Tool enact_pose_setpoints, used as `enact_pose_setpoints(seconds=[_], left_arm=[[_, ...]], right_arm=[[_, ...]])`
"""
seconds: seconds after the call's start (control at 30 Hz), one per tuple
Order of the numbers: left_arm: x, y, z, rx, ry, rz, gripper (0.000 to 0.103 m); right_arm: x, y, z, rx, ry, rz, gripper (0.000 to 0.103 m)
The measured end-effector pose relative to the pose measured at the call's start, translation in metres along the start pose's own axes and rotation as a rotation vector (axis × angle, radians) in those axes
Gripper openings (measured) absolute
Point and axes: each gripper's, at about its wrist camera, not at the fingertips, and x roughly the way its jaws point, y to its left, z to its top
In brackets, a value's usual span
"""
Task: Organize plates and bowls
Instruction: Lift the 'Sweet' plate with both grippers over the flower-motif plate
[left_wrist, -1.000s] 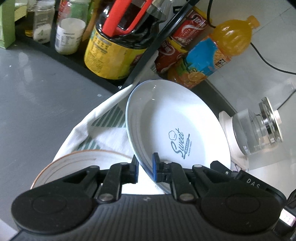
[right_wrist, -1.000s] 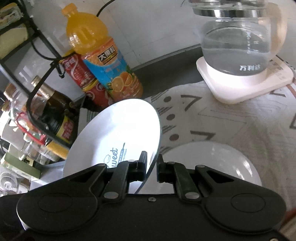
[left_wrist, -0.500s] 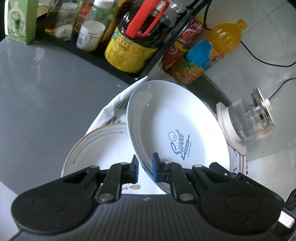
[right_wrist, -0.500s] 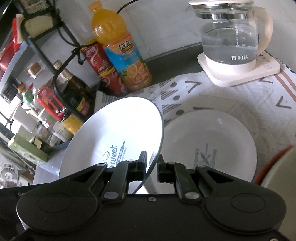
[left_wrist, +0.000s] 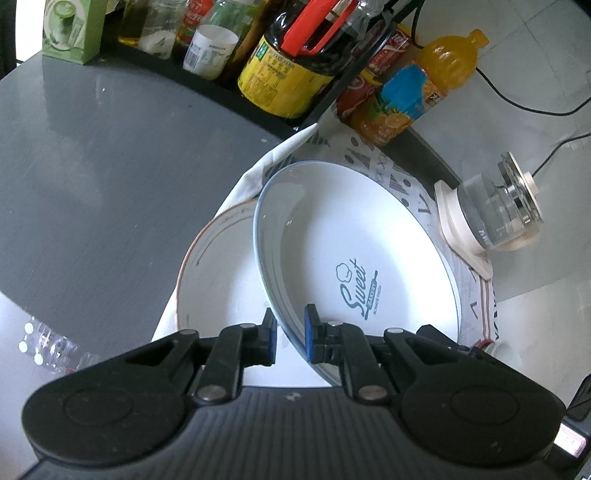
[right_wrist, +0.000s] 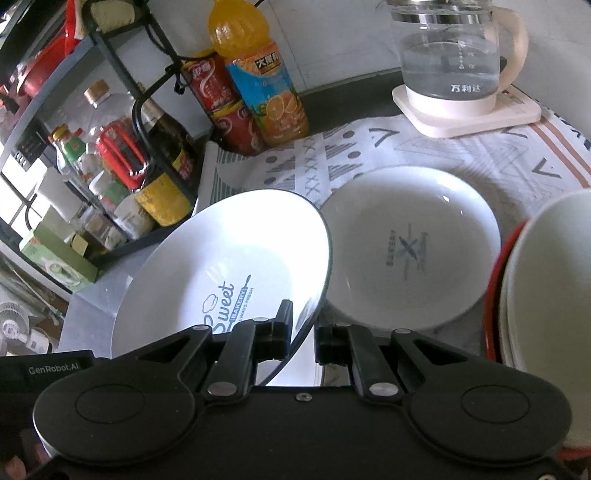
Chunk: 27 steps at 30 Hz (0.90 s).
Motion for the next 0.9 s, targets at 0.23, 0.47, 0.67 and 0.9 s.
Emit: enact_pose_setpoints(seconds=[0.23,0.47,0.67,0.9], left_arm=[[-0.005,0.010,-0.012,0.003,0.019,0.004,0.012],[-0.005,0.013,-0.018,0.016,0.034,0.008,0.012],[-0.003,0.015,-0.022,0.026,0.045,0.017,0.013],[0.002,0.019,-0.026,0.027,0.062,0.036,0.013]], right_arm=[[-0.008,0.004,-0.017,-0.013,0.010,-0.015,0.011],[-0.013,0.004,-0.027,-0.016,0.024,-0.028,0.012],[-0.015,0.002,-0.031,-0.018,0.035,-0.036,0.012],[-0.014,0.002,-0.035,-0.027,0.051,-0.041,0.012]])
